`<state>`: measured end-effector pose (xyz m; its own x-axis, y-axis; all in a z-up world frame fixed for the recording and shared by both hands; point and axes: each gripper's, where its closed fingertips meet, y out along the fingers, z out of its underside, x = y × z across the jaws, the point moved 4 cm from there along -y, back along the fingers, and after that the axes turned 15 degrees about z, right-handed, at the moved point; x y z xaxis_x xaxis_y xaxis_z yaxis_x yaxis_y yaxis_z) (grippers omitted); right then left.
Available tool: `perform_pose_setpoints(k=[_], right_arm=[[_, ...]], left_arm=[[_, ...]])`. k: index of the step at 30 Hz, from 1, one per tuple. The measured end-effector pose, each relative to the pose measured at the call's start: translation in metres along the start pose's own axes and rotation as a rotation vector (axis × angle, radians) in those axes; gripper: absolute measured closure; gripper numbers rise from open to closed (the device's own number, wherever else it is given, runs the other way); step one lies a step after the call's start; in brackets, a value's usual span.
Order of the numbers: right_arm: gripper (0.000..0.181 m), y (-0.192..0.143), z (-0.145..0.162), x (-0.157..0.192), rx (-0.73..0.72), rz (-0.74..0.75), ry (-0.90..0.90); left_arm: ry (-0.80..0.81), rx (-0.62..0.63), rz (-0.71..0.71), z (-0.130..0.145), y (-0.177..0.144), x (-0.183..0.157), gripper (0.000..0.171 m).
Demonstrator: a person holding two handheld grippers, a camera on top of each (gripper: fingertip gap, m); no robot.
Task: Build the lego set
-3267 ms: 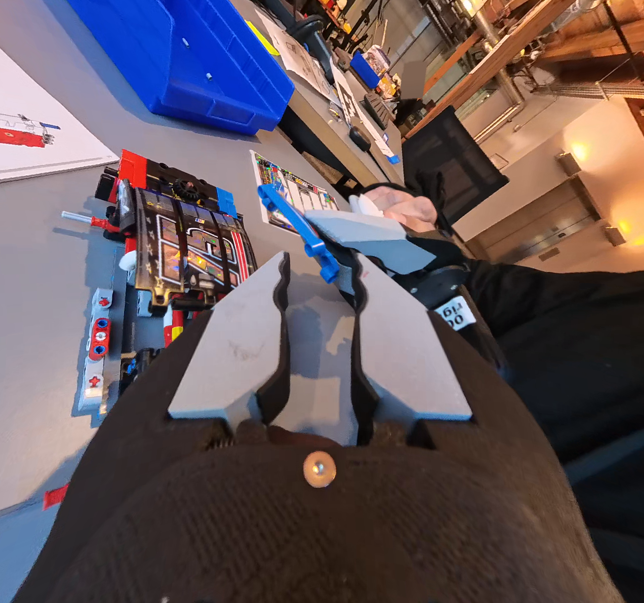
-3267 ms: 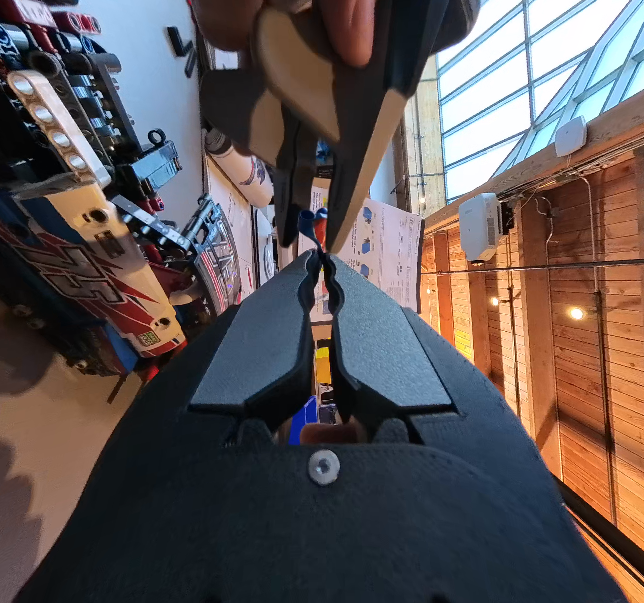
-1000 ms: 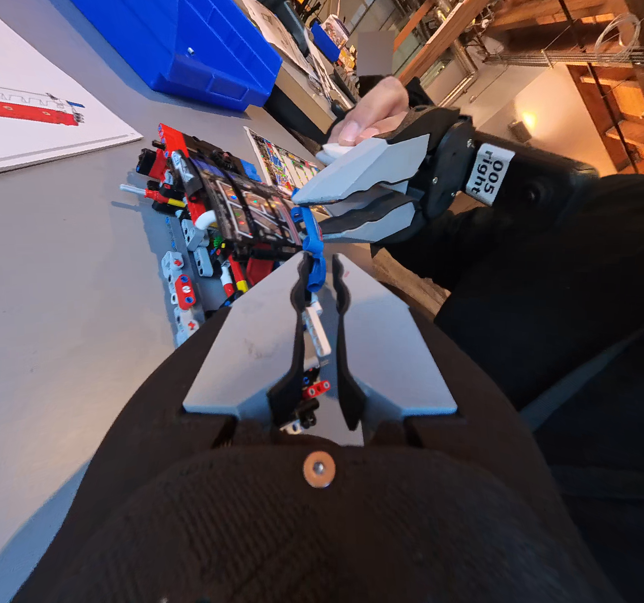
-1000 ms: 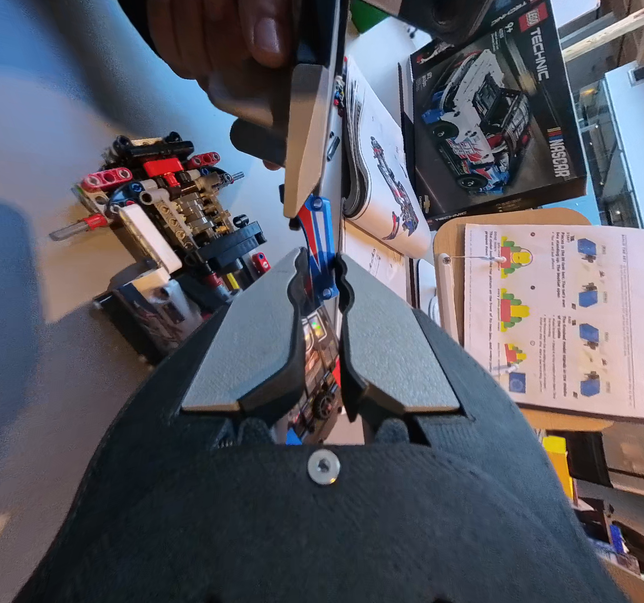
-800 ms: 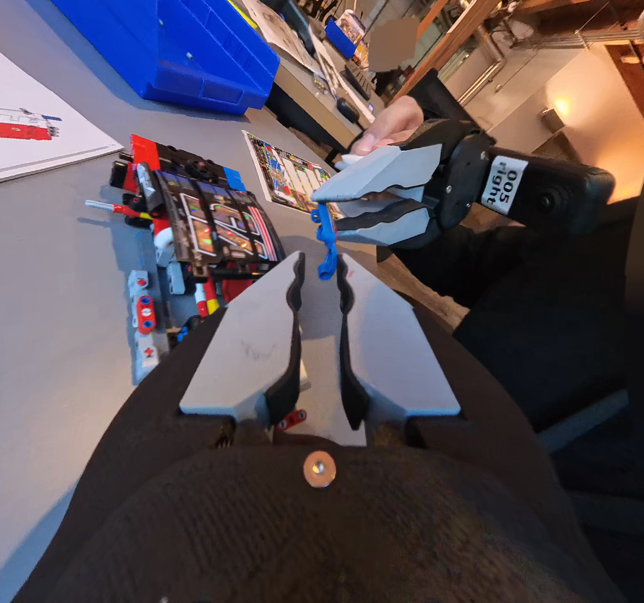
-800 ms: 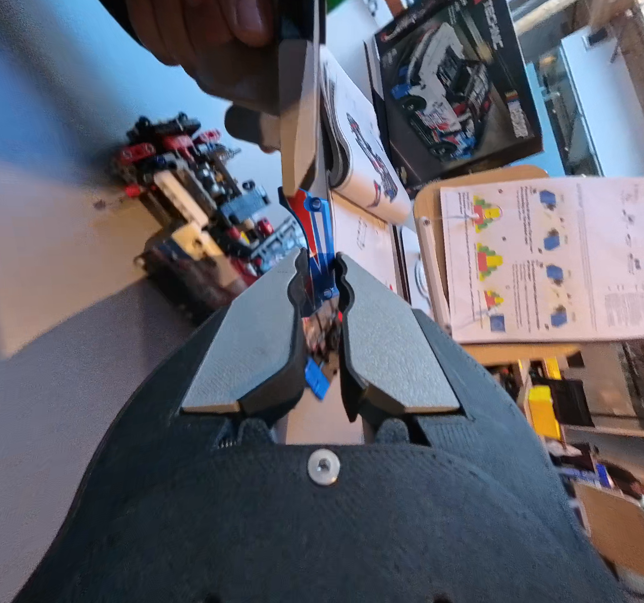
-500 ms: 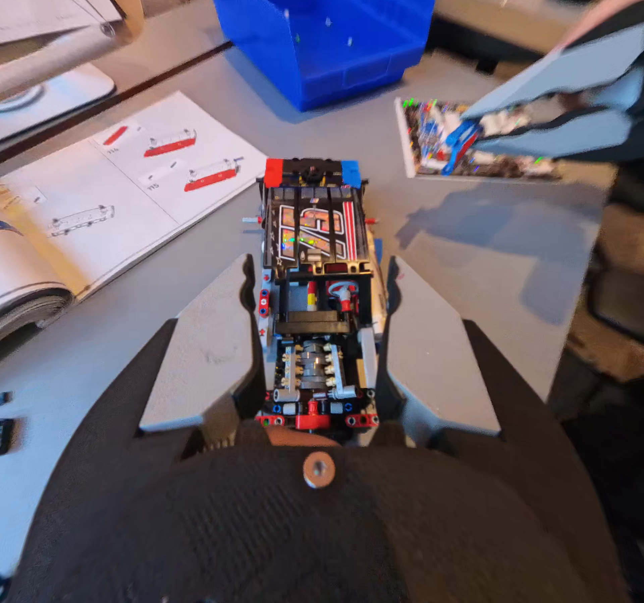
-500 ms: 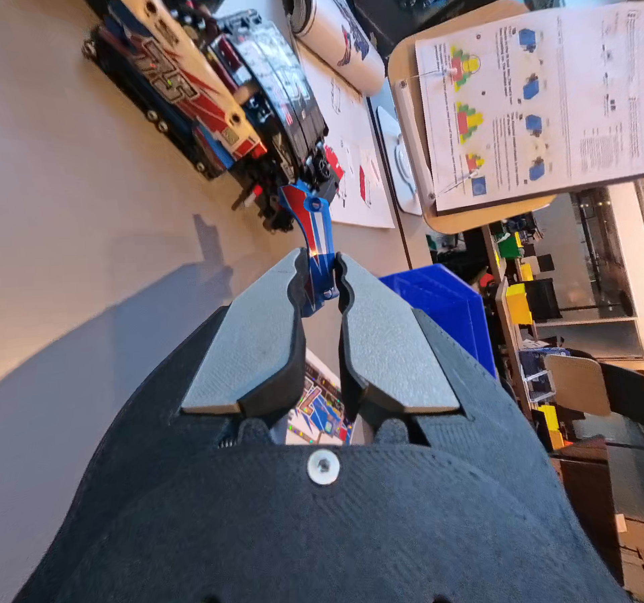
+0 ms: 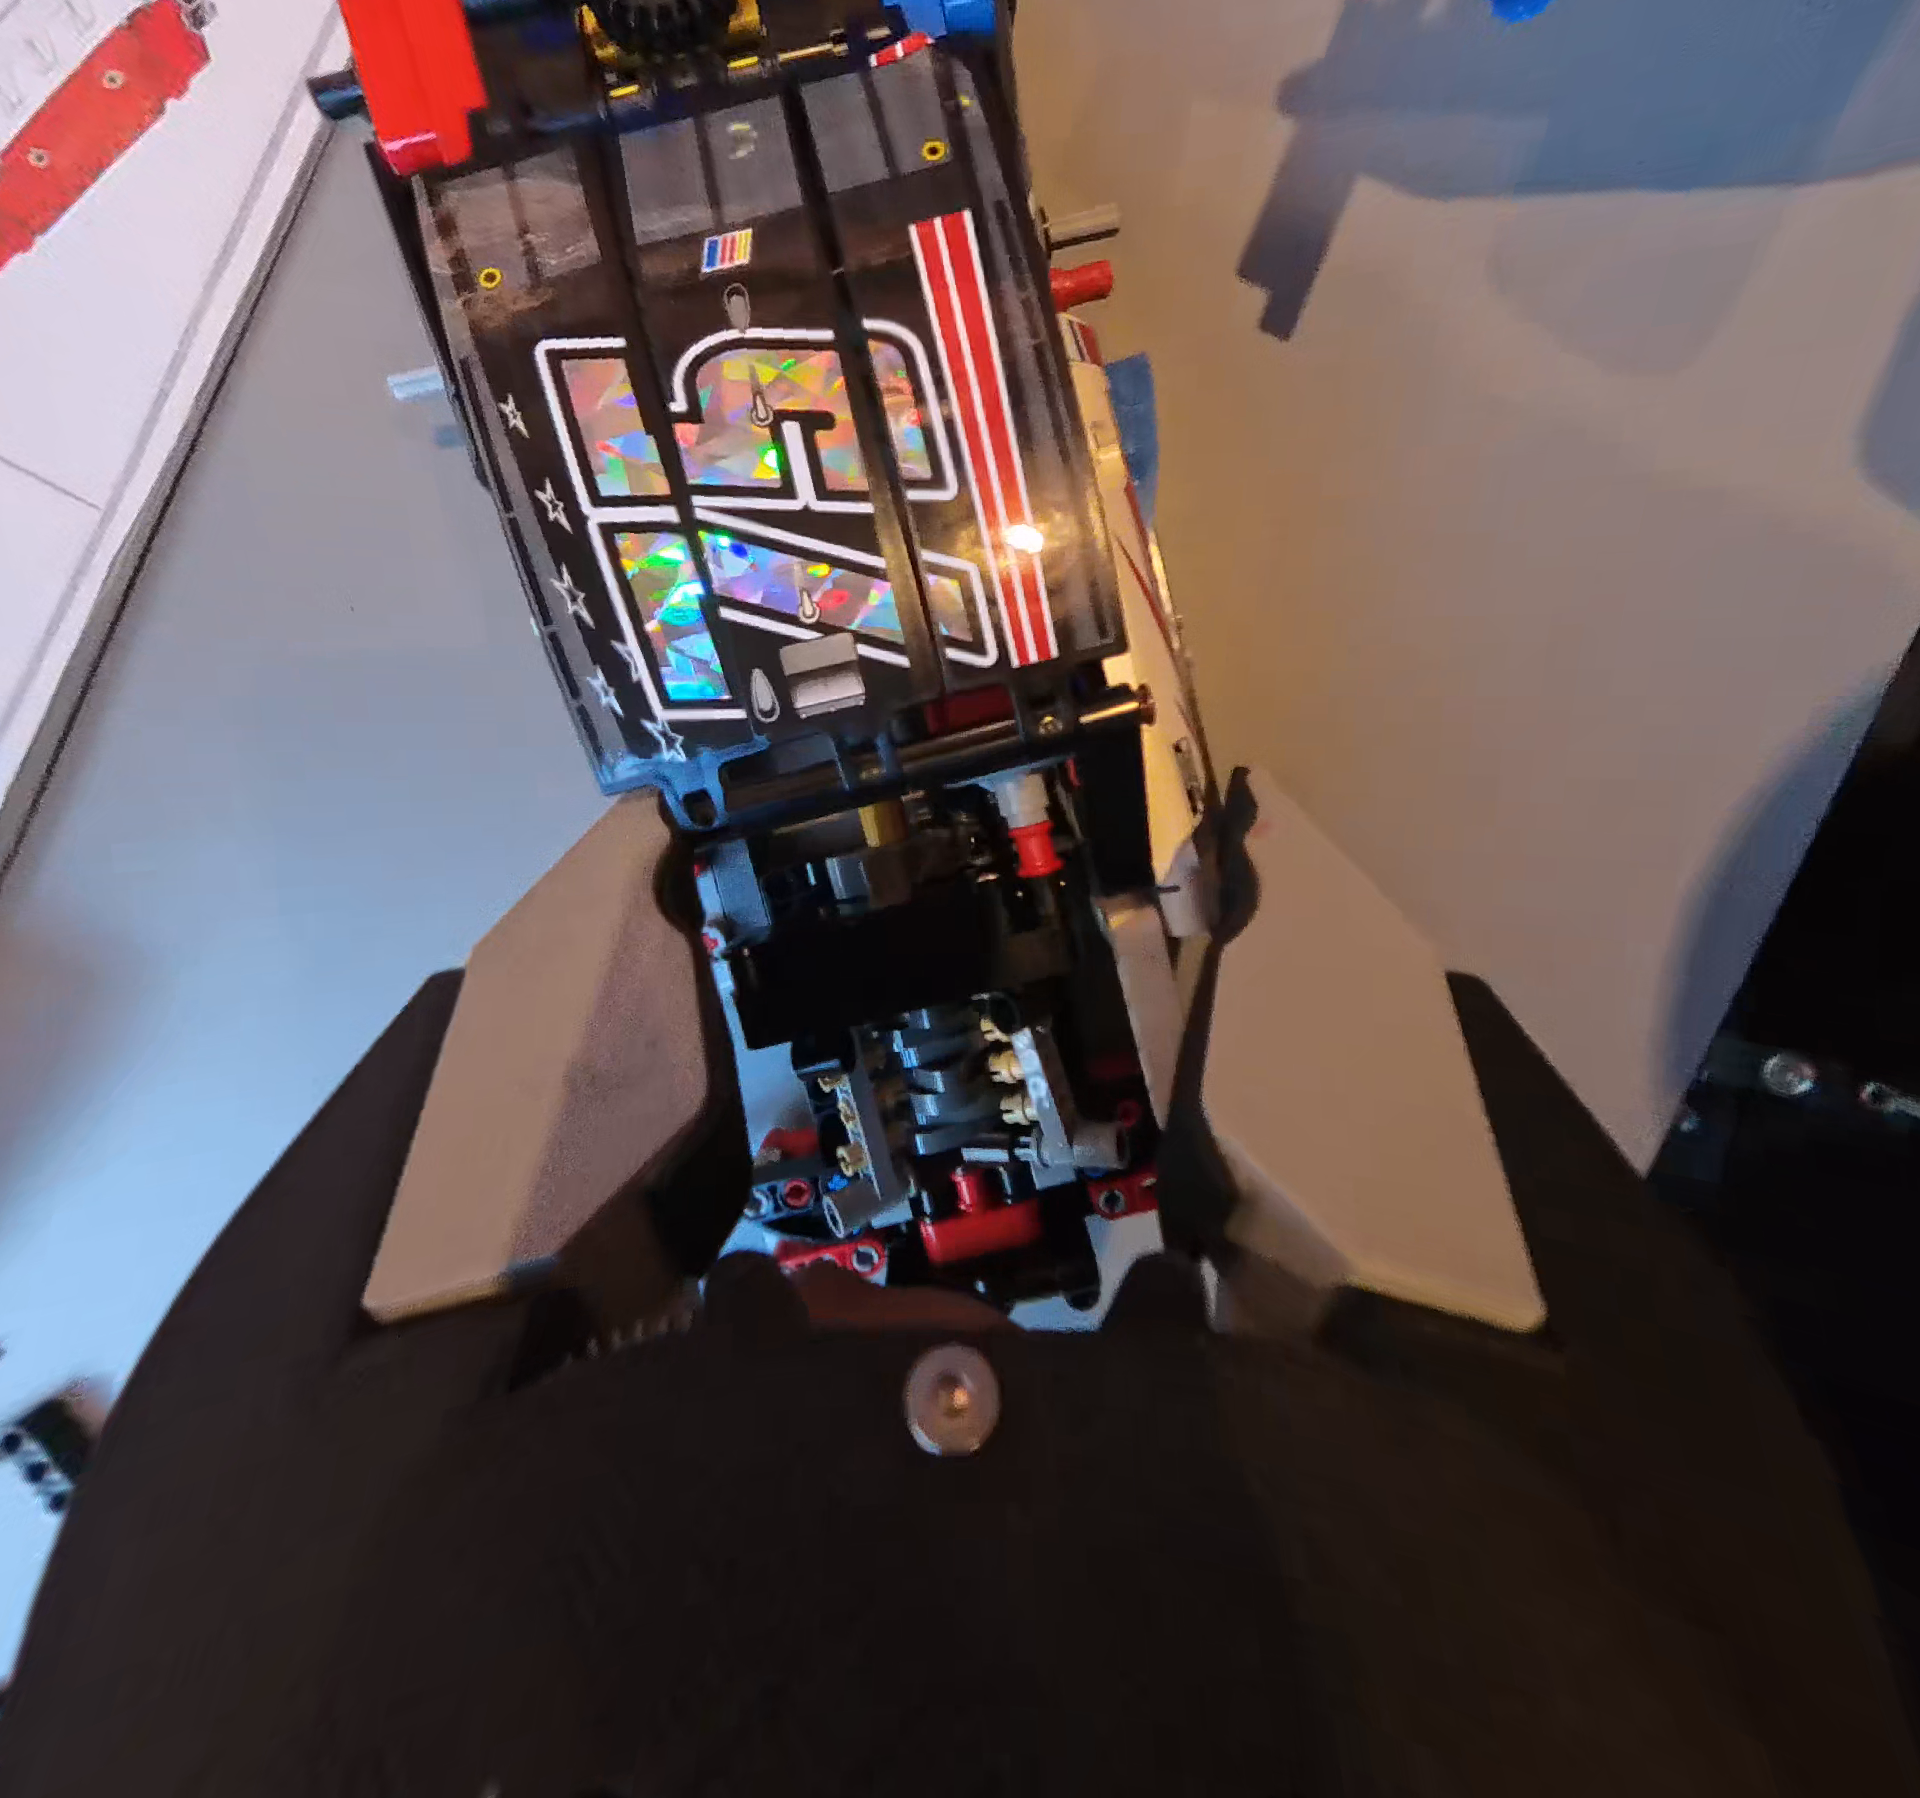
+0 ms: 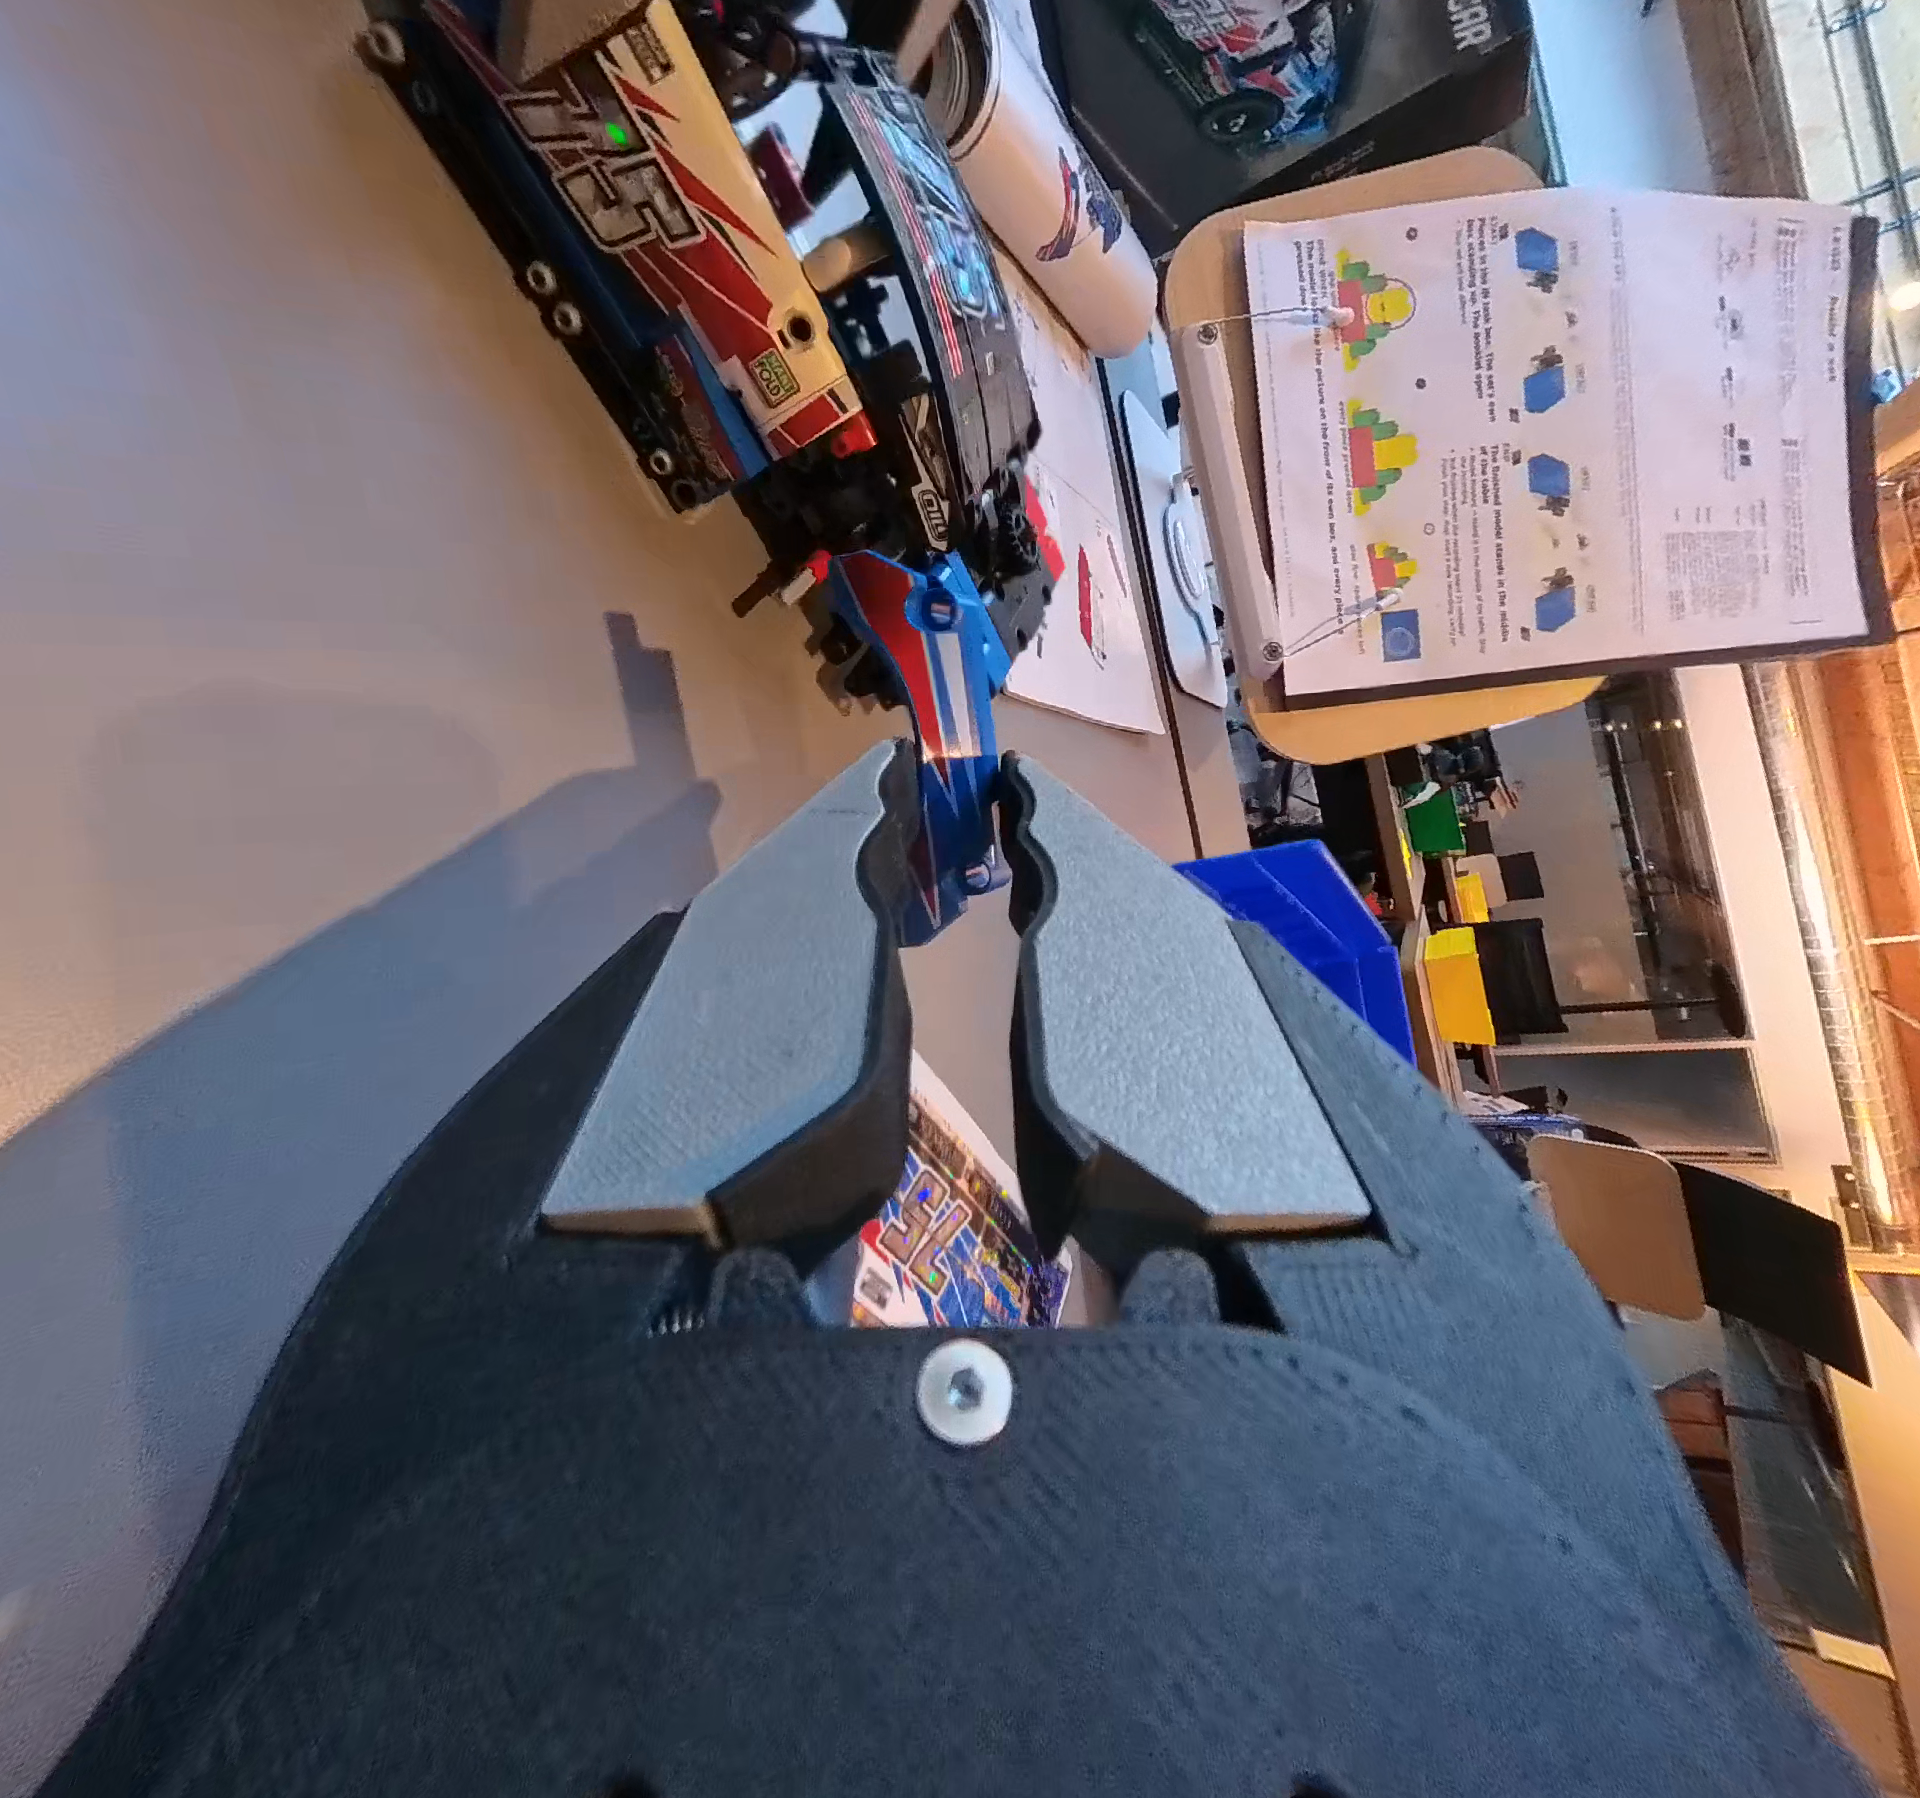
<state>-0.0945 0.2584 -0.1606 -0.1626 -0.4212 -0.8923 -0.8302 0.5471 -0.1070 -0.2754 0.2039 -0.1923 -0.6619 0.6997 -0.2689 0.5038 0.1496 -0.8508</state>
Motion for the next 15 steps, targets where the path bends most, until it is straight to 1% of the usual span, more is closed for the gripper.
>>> perform_pose_setpoints(k=[2, 5, 8, 9, 10, 12, 14, 15], right_arm=[[0.169, -0.001, -0.004, 0.002, -0.004, 0.010, -0.007], [0.169, -0.003, -0.016, 0.008, 0.001, 0.049, -0.039], [0.169, -0.004, -0.030, 0.019, 0.001, 0.120, -0.131], [0.169, -0.003, -0.034, 0.023, -0.001, 0.143, -0.164], [0.168, -0.003, -0.037, 0.026, -0.002, 0.161, -0.193], [0.169, 0.001, -0.041, 0.031, 0.003, 0.183, -0.234], [0.169, 0.004, -0.045, 0.033, 0.001, 0.186, -0.249], [0.169, 0.006, -0.047, 0.033, 0.001, 0.183, -0.248]], left_arm=[[0.063, 0.058, 0.023, 0.002, -0.004, 0.006, 0.075], [0.198, 0.167, 0.092, 0.005, -0.010, 0.020, 0.075], [0.374, 0.238, 0.160, 0.005, -0.015, 0.032, 0.074], [0.402, 0.246, 0.171, 0.004, -0.017, 0.037, 0.073], [0.401, 0.224, 0.173, 0.001, -0.022, 0.040, 0.073], [0.357, 0.135, 0.171, -0.006, -0.042, 0.043, 0.068], [0.324, 0.011, 0.095, -0.009, -0.067, 0.038, 0.068], [0.308, -0.066, 0.066, -0.010, -0.077, 0.028, 0.070]])
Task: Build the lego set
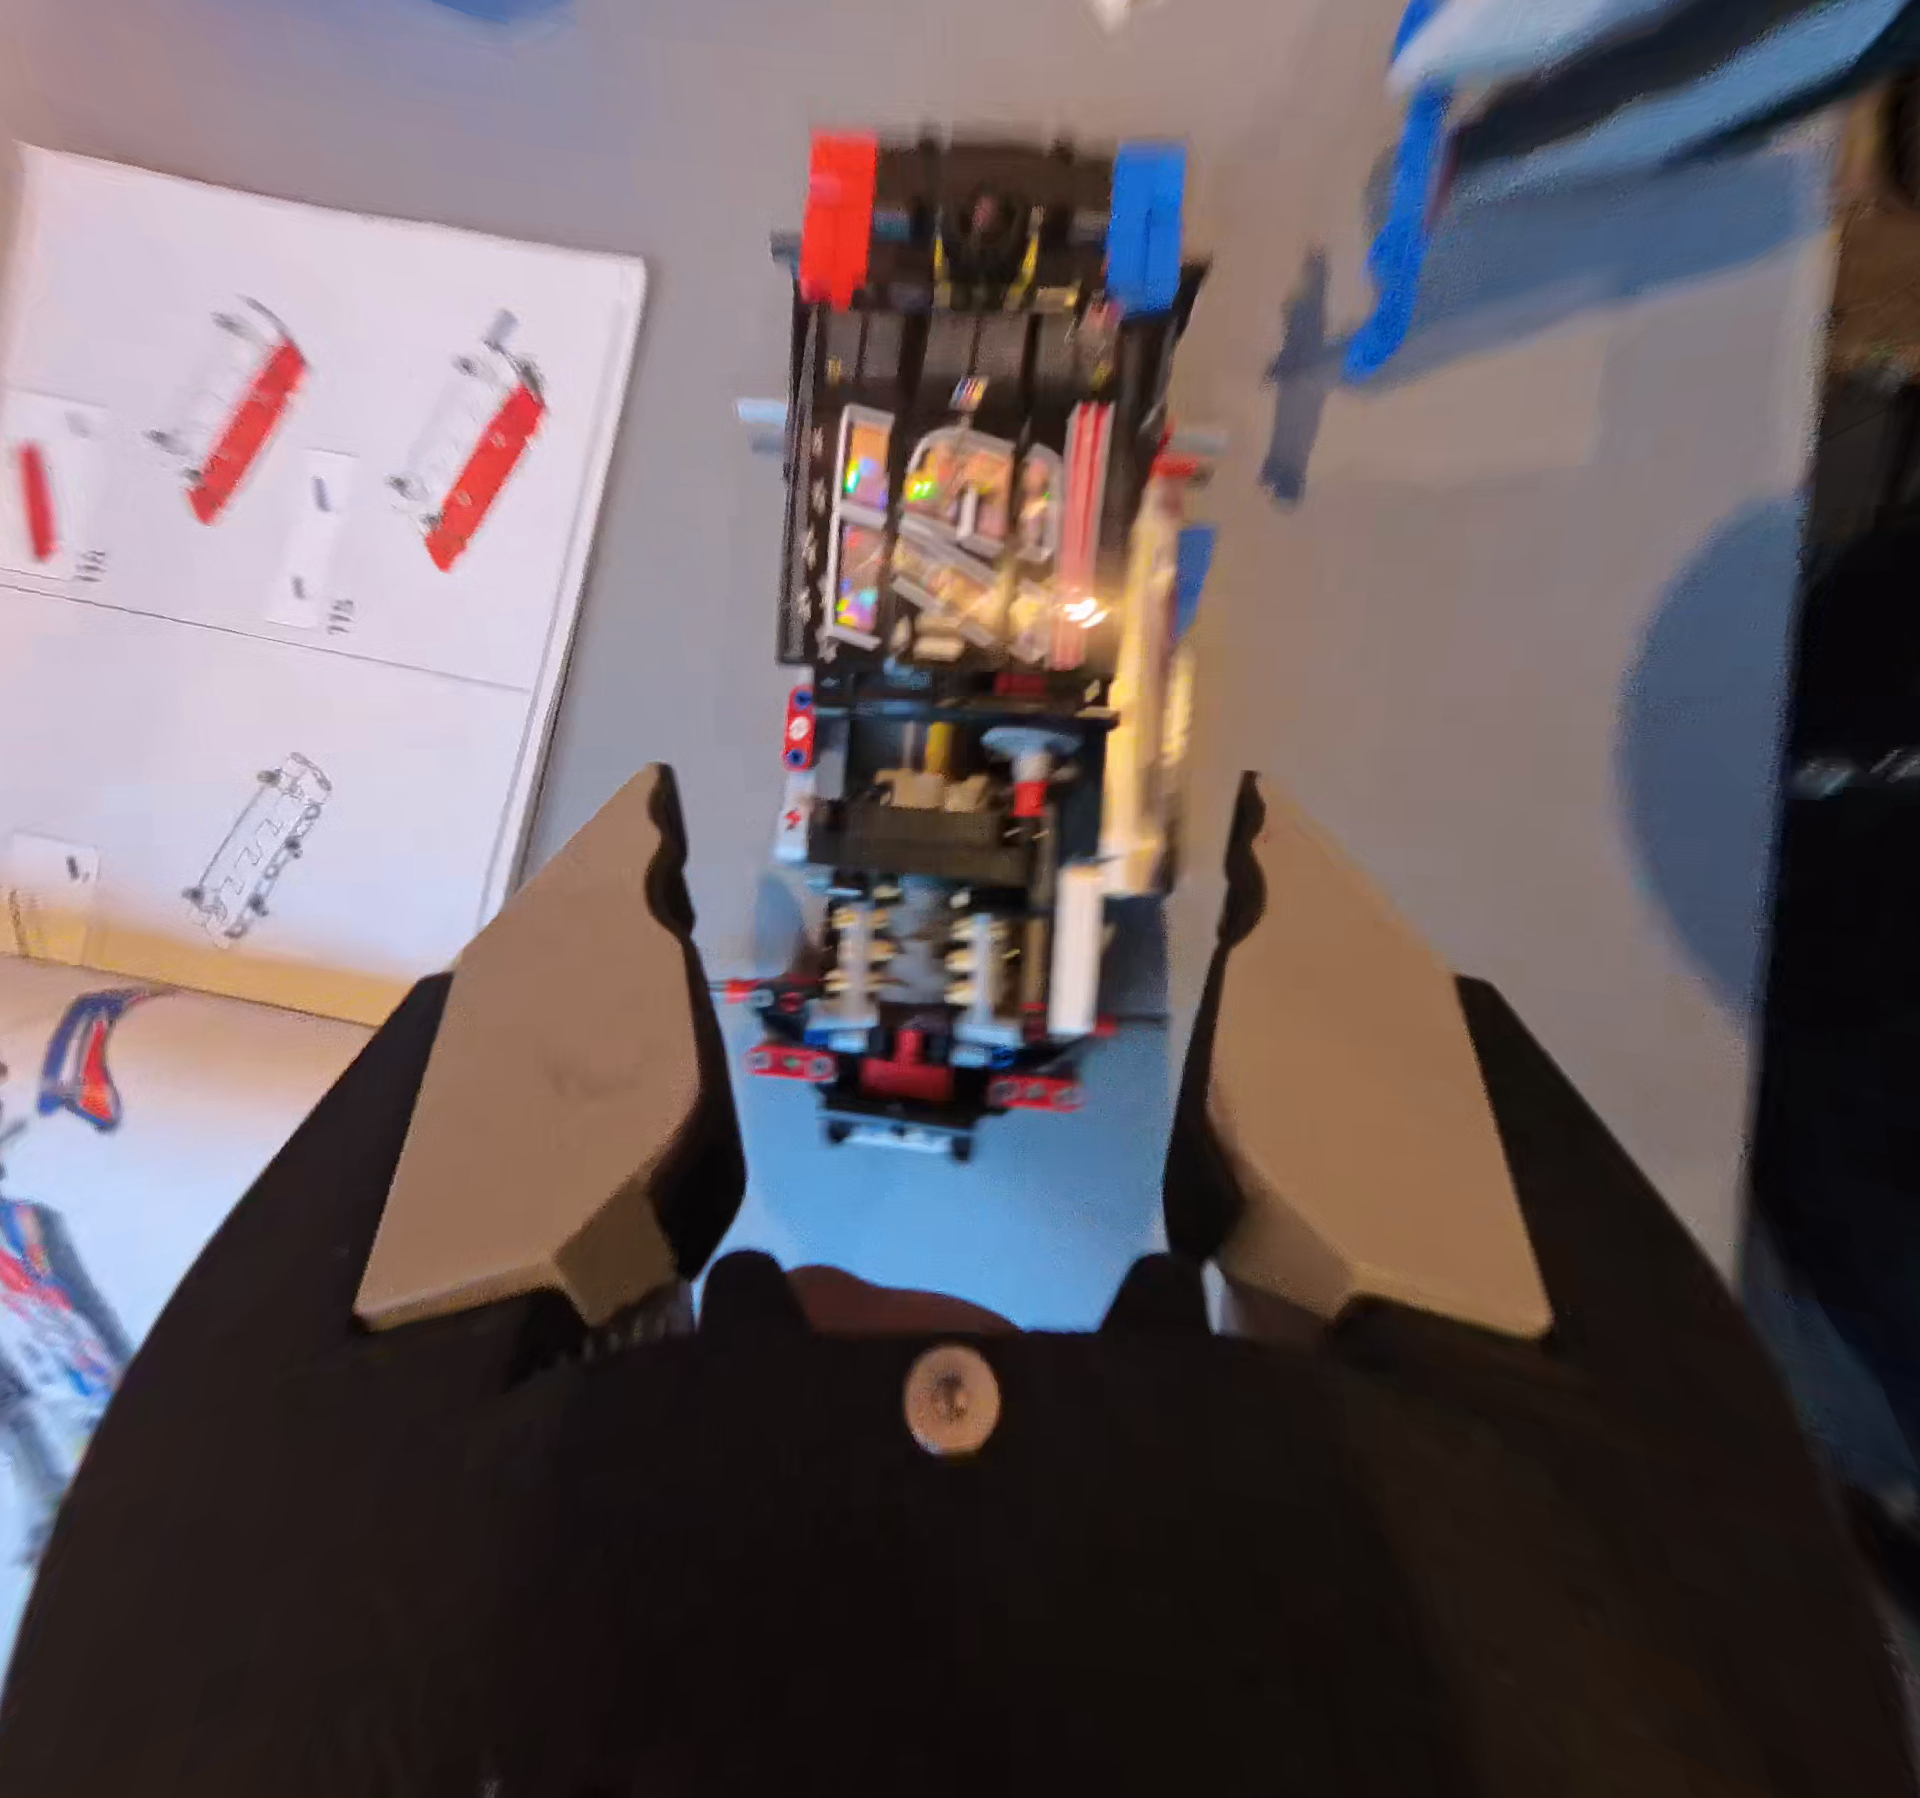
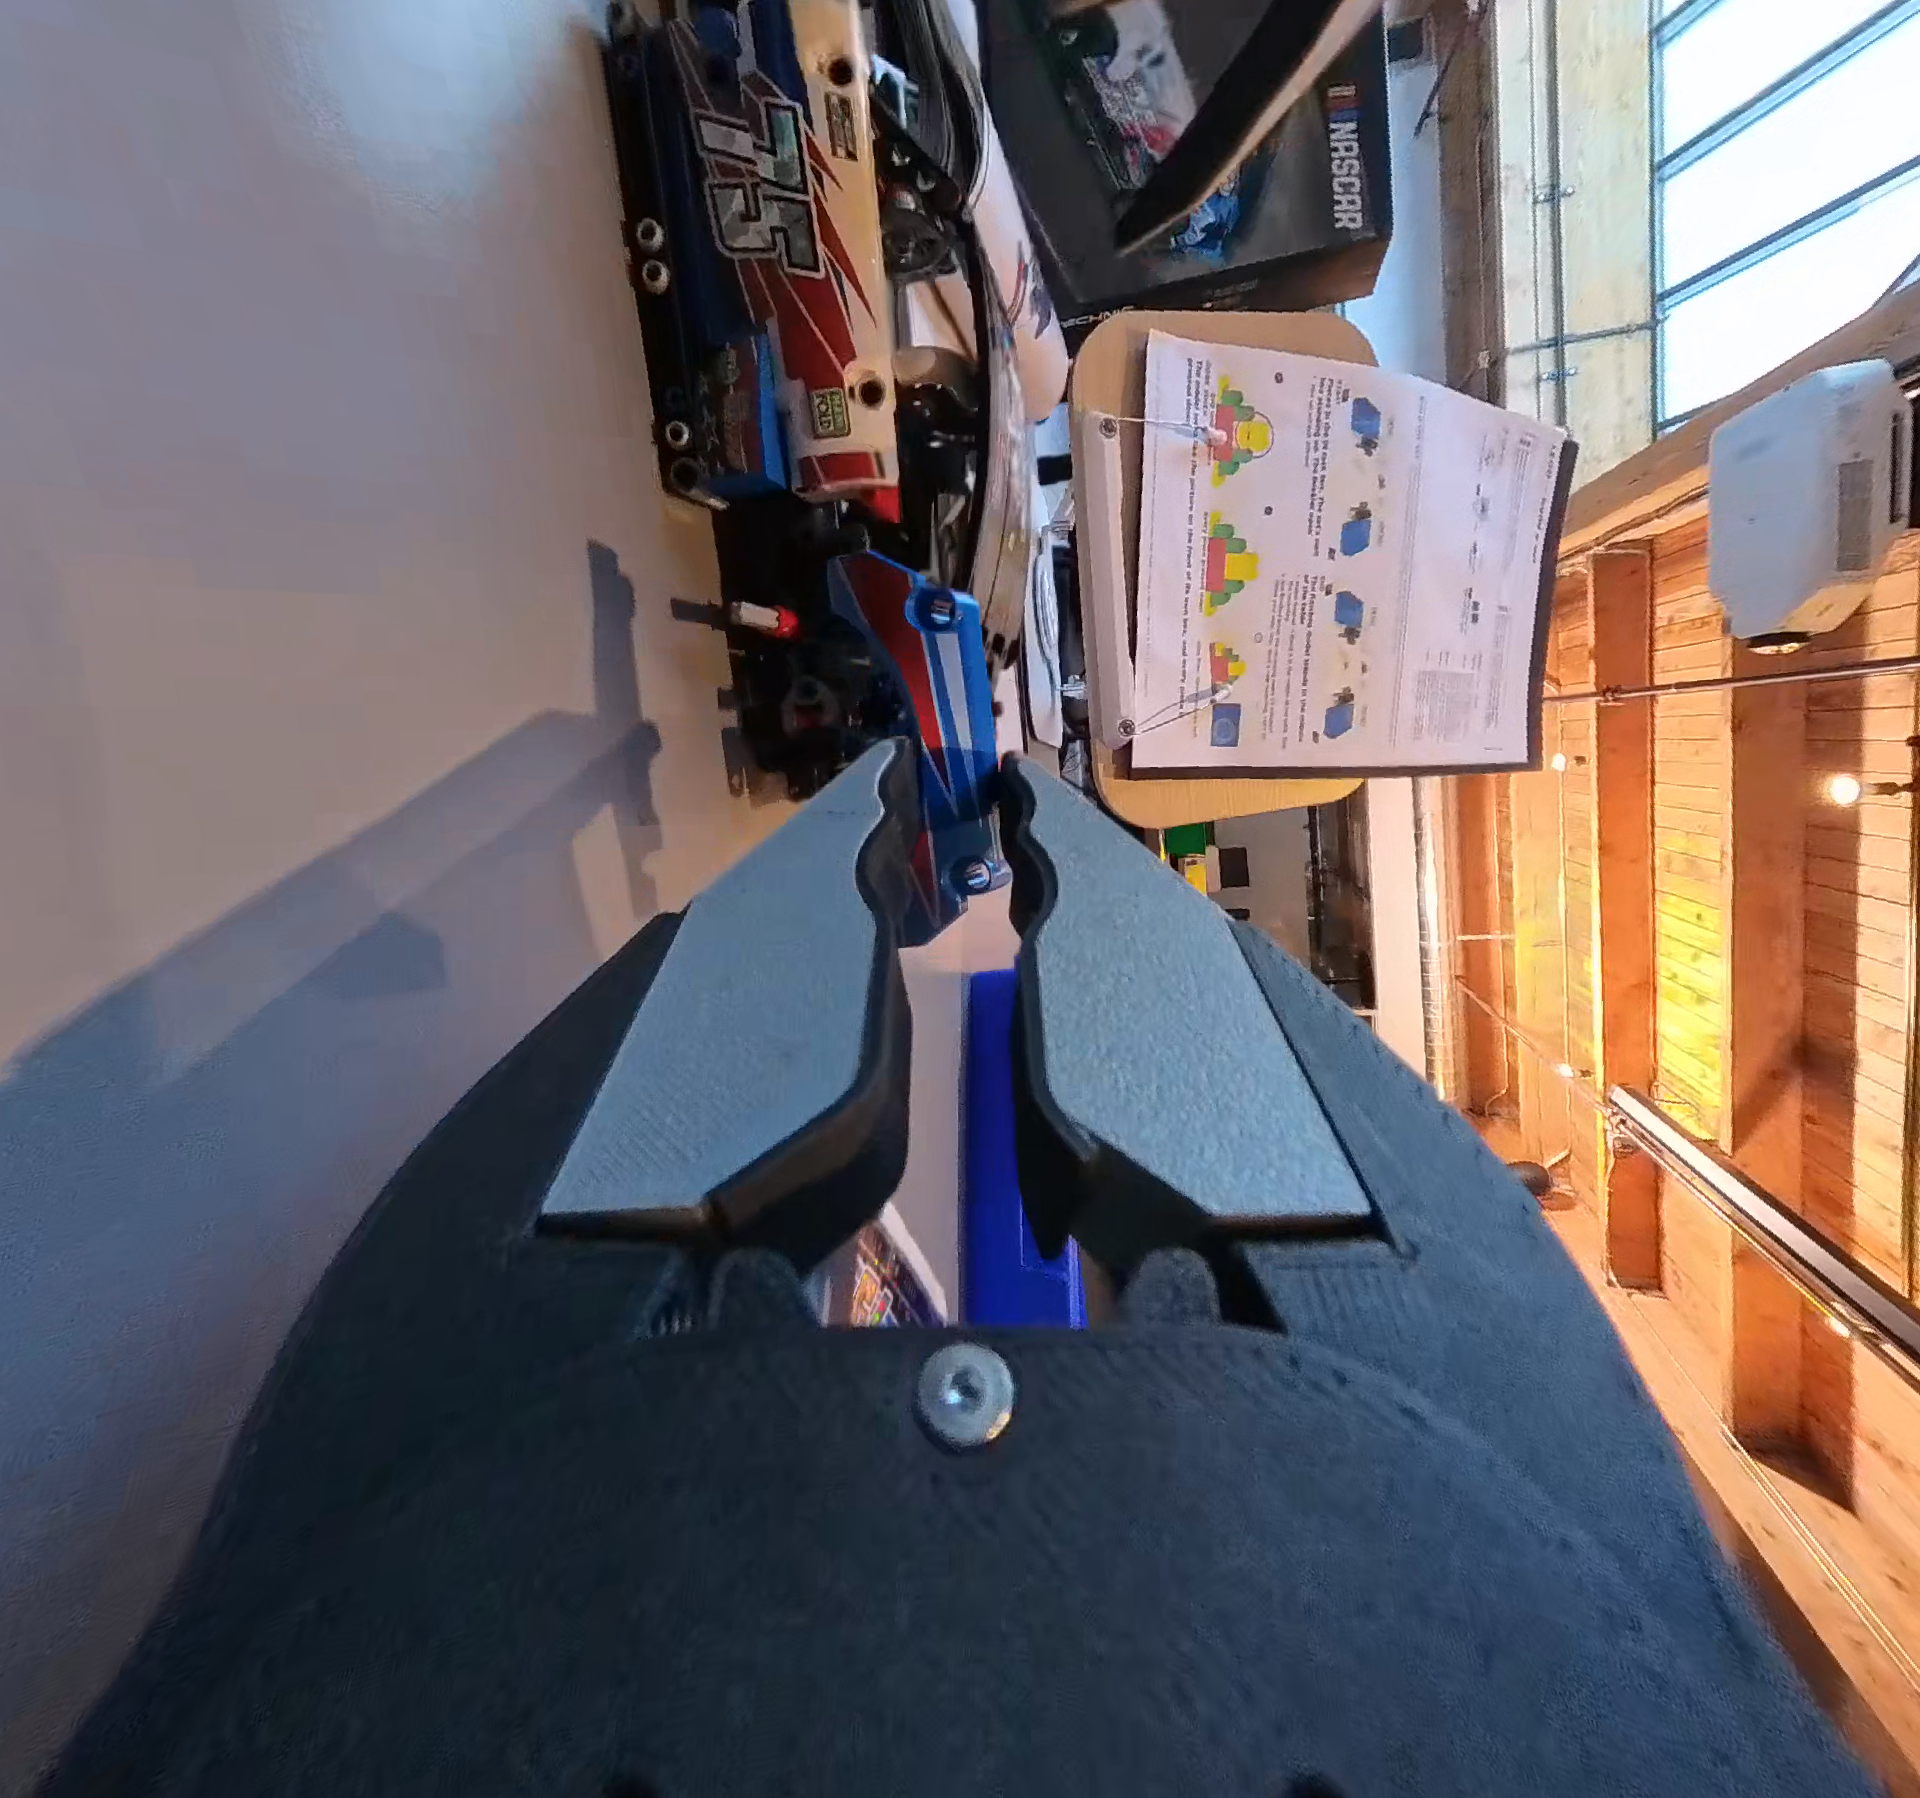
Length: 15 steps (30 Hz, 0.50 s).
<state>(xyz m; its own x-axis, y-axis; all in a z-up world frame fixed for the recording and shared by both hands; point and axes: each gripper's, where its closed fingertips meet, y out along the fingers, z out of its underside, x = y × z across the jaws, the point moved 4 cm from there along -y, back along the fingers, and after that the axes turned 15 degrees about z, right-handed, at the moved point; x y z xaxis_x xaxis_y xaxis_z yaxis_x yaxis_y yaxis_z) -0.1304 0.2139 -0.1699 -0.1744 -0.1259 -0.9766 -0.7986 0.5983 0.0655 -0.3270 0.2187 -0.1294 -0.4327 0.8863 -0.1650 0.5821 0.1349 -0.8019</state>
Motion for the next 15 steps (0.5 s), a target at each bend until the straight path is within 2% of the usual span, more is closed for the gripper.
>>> perform_pose_setpoints(k=[1, 3, 6, 8, 12, 15], right_arm=[[0.169, 0.003, -0.002, -0.001, 0.002, 0.000, 0.007], [0.169, 0.009, -0.007, -0.003, 0.008, -0.008, 0.041], [0.168, 0.014, -0.016, -0.006, -0.010, -0.017, 0.074], [0.169, 0.015, -0.020, -0.004, -0.020, -0.036, 0.090], [0.169, 0.013, -0.029, -0.001, -0.047, -0.064, 0.122], [0.169, 0.012, -0.030, 0.005, -0.053, -0.090, 0.135]], left_arm=[[-0.022, -0.099, -0.008, -0.009, -0.005, -0.016, 0.084], [-0.082, -0.254, 0.047, -0.025, 0.006, -0.055, 0.118], [-0.119, -0.295, -0.017, -0.033, 0.047, -0.078, 0.116], [-0.094, -0.302, -0.078, -0.034, 0.069, -0.079, 0.125], [-0.067, -0.348, -0.101, -0.036, 0.086, -0.078, 0.158], [-0.085, -0.375, -0.047, -0.032, 0.094, -0.078, 0.165]])
